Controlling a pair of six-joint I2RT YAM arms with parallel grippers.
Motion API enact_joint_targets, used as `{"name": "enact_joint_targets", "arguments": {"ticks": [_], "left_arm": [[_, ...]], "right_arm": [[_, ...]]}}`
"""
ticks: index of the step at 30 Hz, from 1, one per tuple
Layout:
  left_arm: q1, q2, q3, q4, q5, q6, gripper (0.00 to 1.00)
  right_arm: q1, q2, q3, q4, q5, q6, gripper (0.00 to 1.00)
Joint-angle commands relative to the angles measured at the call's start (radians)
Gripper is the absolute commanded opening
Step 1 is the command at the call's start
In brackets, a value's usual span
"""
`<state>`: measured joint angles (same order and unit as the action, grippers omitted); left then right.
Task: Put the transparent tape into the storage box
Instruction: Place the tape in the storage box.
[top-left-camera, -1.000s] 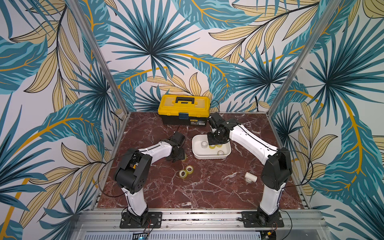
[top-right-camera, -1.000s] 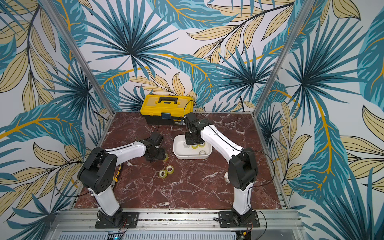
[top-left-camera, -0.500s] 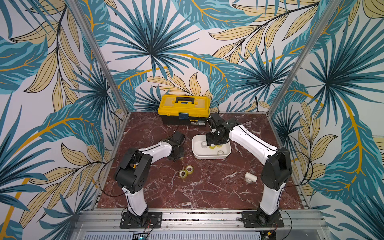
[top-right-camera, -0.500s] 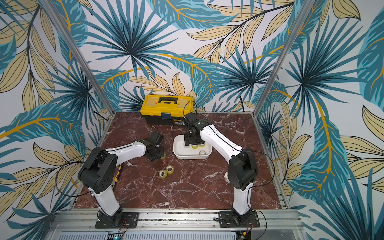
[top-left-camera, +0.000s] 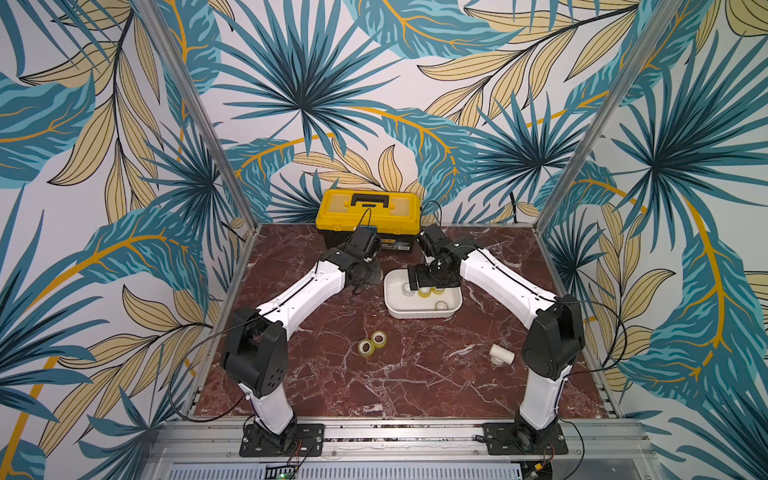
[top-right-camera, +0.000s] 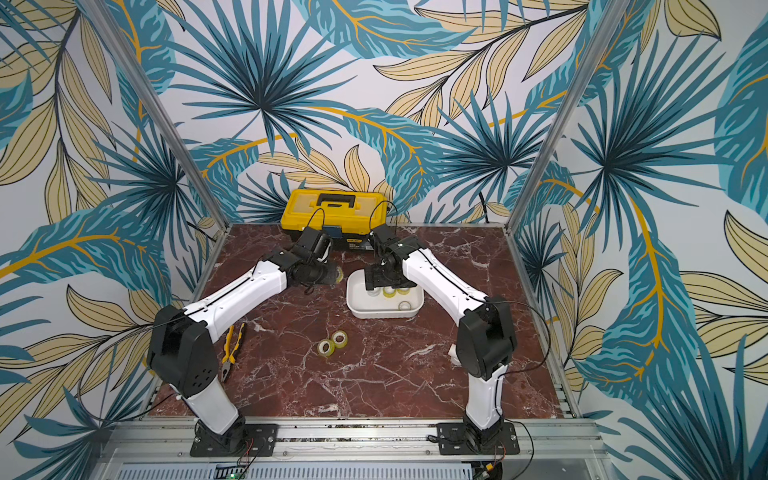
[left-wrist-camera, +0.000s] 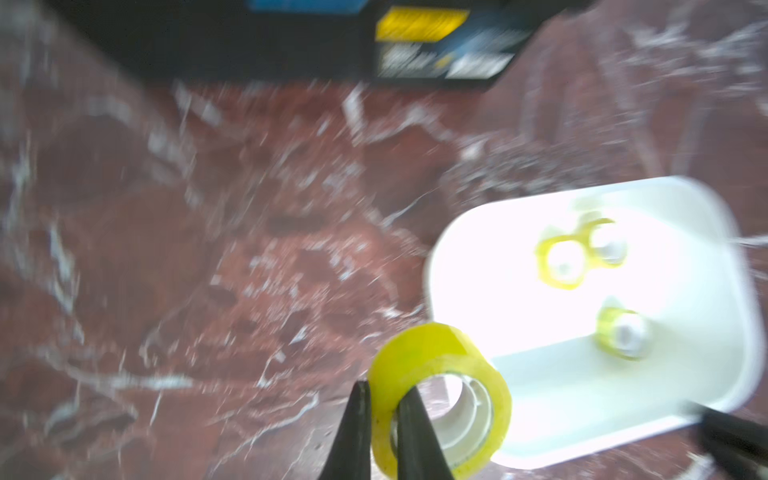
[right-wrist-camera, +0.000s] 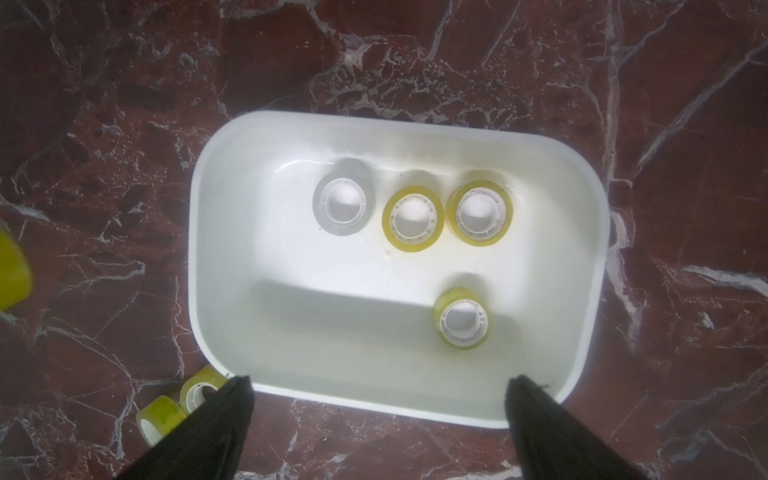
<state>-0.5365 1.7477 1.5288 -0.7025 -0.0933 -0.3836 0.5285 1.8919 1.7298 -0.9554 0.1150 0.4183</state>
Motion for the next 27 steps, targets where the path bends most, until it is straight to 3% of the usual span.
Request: {"name": "enact_joint_targets", "arguments": {"ticks": [1, 8, 27], "left_arm": [[-0.066, 0.072, 0.084, -0.073, 0.012, 0.101, 0.0], [-0.102, 0.163, 0.075, -0.029, 0.032, 0.143, 0.0], [-0.176, 0.359, 0.107, 0.046, 0.058, 0.167, 0.0]], "right_arm": [[-0.058, -0.039, 0.001, -0.016, 0.005, 0.047, 1.0], [-0.133, -0.032, 0.024, -0.012, -0.022, 0.046, 1.0], [-0.194, 0.082, 0.051, 0.001, -0.054, 0.055, 1.0]]}}
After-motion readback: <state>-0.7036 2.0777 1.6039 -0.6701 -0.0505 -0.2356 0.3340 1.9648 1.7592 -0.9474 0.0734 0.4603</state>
